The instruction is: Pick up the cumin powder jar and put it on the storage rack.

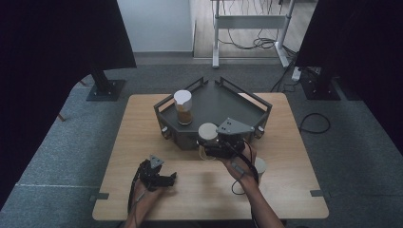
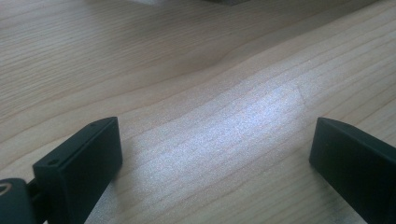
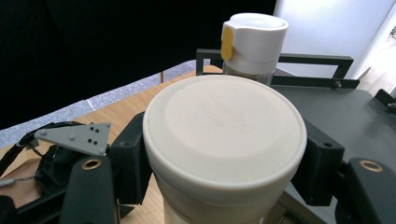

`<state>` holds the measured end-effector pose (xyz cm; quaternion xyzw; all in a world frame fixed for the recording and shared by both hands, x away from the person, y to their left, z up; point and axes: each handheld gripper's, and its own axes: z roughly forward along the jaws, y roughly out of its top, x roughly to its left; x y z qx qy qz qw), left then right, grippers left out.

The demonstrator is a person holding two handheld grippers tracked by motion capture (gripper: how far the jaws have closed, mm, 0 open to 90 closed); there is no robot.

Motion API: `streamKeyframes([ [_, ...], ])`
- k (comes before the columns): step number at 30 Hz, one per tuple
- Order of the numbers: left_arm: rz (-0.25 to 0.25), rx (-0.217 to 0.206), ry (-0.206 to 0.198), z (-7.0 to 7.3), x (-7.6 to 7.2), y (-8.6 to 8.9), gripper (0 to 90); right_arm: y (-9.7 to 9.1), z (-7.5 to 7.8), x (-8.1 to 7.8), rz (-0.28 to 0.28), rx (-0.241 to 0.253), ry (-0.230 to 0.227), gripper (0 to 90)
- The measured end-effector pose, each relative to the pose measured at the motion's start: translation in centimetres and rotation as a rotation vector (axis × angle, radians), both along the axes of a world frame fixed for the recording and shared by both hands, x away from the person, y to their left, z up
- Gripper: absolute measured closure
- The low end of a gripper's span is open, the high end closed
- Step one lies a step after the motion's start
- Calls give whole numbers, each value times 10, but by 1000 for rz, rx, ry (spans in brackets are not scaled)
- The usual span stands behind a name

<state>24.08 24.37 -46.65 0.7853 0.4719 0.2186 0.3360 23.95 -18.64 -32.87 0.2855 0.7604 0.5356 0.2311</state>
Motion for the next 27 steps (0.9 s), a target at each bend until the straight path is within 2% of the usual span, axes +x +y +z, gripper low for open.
streamKeyframes([
  [9,1,0,0,0,0,0,18,0,10,8,-9,8,-9,330],
  [27,2,0,0,0,0,0,18,-2,17,24,-41,8,-5,330],
])
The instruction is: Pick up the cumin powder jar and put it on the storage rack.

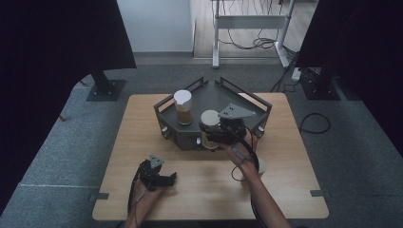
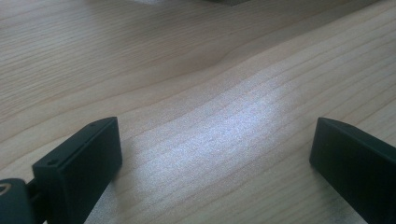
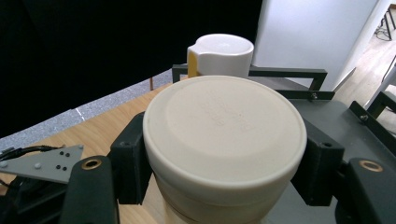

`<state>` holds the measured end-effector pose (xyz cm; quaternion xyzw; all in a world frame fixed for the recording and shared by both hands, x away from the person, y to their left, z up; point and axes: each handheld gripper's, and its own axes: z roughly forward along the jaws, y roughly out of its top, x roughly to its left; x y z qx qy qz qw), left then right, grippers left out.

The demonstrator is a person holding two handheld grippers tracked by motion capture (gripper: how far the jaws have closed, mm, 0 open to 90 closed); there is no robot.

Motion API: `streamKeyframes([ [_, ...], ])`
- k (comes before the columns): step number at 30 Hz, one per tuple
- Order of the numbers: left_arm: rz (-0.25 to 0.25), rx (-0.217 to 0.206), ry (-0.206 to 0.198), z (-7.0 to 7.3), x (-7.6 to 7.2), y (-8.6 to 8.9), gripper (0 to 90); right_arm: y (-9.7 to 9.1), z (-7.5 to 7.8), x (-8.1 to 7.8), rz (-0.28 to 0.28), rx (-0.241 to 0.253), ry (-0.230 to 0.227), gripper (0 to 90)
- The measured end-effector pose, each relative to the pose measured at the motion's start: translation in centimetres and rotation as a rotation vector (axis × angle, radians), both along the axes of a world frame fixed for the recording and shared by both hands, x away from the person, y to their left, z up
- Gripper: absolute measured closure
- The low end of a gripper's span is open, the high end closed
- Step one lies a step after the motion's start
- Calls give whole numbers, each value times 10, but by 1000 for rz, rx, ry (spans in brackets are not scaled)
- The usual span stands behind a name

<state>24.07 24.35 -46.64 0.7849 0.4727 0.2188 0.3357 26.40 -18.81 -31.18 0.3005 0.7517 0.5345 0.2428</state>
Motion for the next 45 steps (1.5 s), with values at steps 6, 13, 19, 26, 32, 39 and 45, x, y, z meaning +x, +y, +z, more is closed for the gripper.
streamKeyframes([
  [6,3,0,1,0,0,0,16,1,4,5,-9,-2,-6,331],
  [13,4,0,1,0,0,0,15,1,5,13,-21,3,-3,331],
  [19,5,-1,0,0,0,-1,14,0,7,23,-33,10,0,331],
  [26,4,-1,1,0,0,0,14,1,9,31,-42,7,-4,331],
  [32,4,-1,1,0,0,0,14,4,11,39,-49,-3,-11,331],
  [39,4,-1,1,0,0,0,15,6,10,49,-57,-8,-7,331],
  [45,5,-2,0,0,0,-1,14,9,8,58,-72,-11,-4,330],
])
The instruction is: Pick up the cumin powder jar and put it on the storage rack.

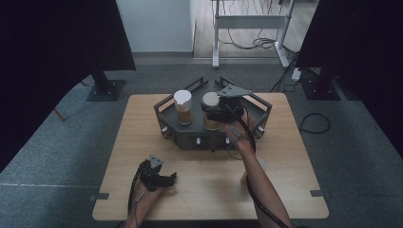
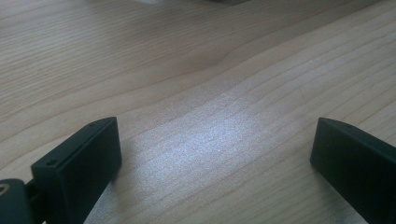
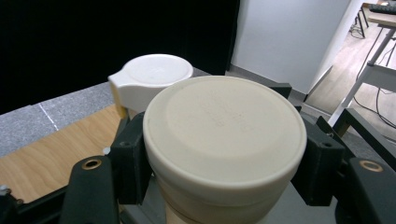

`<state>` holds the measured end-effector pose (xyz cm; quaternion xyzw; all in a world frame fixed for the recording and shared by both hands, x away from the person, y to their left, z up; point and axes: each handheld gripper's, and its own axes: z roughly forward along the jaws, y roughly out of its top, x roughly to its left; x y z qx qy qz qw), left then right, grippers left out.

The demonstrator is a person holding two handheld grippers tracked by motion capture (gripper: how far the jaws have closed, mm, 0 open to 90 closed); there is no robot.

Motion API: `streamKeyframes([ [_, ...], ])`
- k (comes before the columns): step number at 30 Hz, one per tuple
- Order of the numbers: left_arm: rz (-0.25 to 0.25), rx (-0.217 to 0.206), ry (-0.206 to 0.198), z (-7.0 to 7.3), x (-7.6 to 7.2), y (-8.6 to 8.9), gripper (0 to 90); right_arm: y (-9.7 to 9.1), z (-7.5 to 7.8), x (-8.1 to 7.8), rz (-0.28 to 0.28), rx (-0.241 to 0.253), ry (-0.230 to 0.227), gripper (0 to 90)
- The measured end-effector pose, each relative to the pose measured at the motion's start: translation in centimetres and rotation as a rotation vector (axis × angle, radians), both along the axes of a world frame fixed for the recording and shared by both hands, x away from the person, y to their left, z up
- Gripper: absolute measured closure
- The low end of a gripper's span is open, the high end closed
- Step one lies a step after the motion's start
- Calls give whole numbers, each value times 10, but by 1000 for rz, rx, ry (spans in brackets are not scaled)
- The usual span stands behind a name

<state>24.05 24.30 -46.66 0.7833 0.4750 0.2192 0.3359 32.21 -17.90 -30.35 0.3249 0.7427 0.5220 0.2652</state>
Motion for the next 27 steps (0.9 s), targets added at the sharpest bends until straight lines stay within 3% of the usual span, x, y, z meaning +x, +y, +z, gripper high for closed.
streamKeyframes([
  [27,-2,3,1,0,0,0,15,10,-11,23,-46,-6,28,330],
])
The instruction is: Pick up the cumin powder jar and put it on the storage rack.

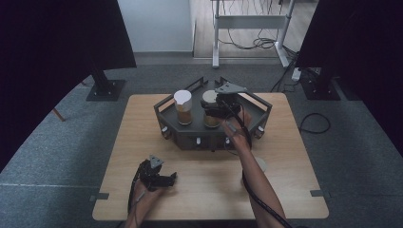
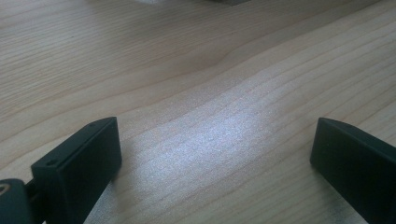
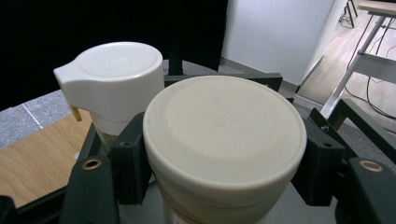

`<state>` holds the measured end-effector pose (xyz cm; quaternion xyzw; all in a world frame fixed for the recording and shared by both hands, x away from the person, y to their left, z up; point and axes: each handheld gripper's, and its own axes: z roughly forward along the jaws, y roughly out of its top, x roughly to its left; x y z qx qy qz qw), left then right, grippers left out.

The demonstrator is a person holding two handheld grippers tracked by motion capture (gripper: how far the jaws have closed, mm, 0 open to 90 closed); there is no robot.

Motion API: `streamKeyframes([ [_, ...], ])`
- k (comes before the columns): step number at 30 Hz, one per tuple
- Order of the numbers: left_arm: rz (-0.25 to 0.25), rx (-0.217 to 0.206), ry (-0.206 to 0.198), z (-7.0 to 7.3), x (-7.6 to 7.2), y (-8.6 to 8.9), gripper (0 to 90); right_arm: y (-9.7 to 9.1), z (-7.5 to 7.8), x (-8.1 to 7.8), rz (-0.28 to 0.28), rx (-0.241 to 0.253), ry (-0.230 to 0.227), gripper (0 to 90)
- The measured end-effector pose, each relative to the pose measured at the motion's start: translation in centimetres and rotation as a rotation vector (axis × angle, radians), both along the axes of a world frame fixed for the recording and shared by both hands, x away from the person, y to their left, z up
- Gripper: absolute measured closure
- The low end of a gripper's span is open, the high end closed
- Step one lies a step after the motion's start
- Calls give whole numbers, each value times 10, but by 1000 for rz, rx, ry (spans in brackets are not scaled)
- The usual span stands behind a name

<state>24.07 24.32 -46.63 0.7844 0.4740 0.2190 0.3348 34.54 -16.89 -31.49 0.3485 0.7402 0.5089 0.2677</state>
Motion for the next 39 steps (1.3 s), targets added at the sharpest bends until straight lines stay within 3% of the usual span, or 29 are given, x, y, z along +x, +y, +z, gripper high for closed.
streamKeyframes([
  [24,0,0,0,0,0,0,15,1,-6,12,-21,9,24,315],
  [33,0,0,0,0,0,0,15,3,-8,16,8,-3,20,83],
  [39,0,0,0,0,0,0,15,4,-10,19,9,-7,35,36],
])
